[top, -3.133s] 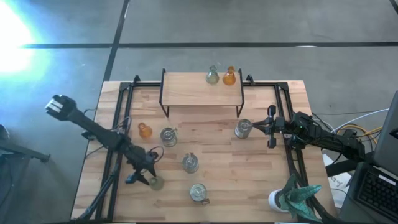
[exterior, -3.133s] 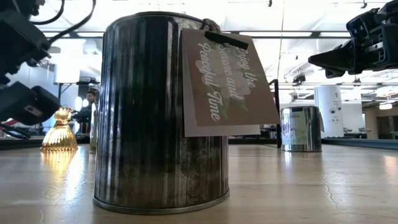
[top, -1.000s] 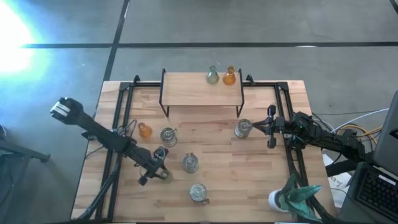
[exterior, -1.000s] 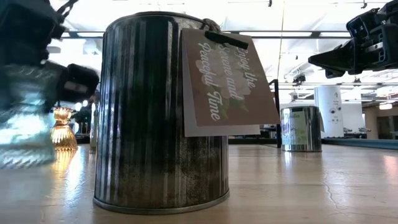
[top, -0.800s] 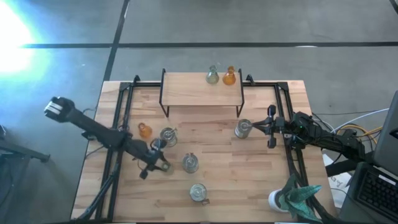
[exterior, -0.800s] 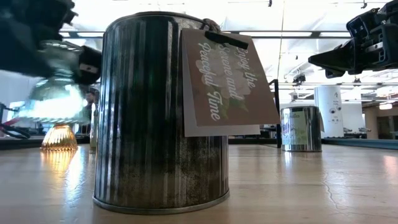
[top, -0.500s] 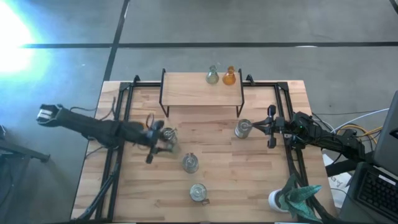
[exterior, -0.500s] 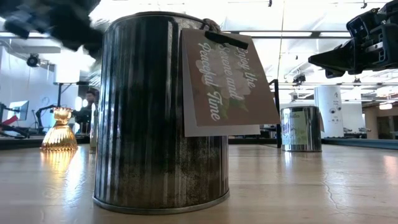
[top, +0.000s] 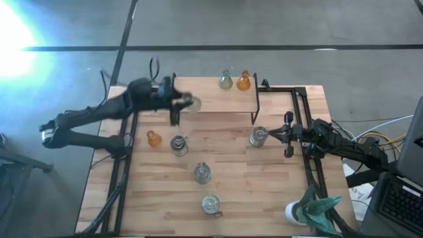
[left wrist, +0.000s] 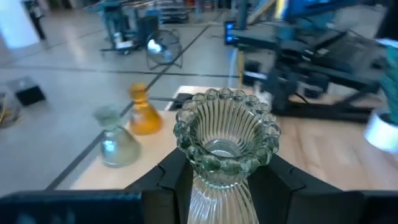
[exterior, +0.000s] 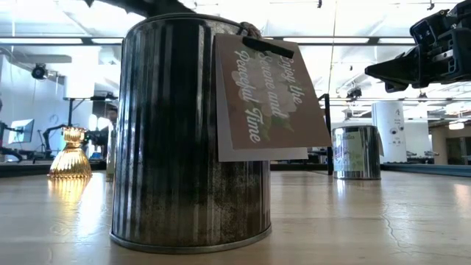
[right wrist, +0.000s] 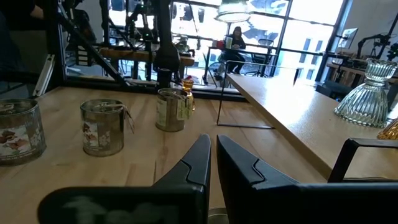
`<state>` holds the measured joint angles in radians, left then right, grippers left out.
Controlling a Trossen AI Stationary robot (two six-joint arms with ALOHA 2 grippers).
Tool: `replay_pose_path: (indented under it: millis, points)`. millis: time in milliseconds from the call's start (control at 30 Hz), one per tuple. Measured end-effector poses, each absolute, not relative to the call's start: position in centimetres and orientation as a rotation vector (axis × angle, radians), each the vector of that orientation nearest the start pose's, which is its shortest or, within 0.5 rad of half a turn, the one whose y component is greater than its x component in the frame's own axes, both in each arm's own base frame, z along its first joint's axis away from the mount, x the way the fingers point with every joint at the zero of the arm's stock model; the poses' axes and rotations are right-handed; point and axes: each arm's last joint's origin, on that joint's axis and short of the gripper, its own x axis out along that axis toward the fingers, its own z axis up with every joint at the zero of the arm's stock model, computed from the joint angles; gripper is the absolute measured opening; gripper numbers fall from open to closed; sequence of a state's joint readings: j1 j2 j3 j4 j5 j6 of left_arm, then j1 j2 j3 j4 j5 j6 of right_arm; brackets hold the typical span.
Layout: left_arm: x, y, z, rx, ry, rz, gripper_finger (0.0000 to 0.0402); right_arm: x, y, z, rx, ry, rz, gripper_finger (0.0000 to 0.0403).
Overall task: Pick & Place candle stick holders
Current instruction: Put the green candle holder on the shelf aligned with the green candle holder
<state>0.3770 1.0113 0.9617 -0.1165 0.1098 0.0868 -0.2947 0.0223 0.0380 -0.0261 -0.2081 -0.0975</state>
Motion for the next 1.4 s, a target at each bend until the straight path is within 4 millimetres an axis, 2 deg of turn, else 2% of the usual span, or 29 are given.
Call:
replay_pose_path:
  millis: [67, 300, 500, 600, 933, 1200, 1400]
  points:
    - [21.8, 9.6, 36.7, 0.017, 0.209, 0.28, 0.0127, 9.4, -2.2, 17.2, -0.095, 0.014, -0.087, 0.0022]
    - [25.1, 14.6, 37.3, -0.016, 0.299, 0.367, 0.0127, 9.4, -2.2, 17.2, -0.095, 0.014, -0.087, 0.0022]
    - [26.8, 17.6, 35.9, -0.007, 0.296, 0.416, 0.0127, 9.4, -2.2, 17.2, -0.095, 0.014, -0.086, 0.0022]
    - [27.0, 18.6, 35.1, -0.003, 0.276, 0.437, 0.0127, 9.4, -2.2, 17.2, -0.095, 0.015, -0.086, 0.0022]
    - [28.9, 21.3, 31.1, -0.043, 0.37, 0.459, 0.0127, 9.4, -2.2, 17.2, -0.095, 0.014, -0.087, 0.0022]
    - [29.0, 23.5, 29.7, -0.071, 0.352, 0.514, 0.0127, 9.4, -2.2, 17.2, -0.095, 0.015, -0.086, 0.0022]
    - [29.1, 24.3, 28.7, -0.083, 0.366, 0.522, 0.0127, 9.4, -2.2, 17.2, -0.095, 0.014, -0.086, 0.0022]
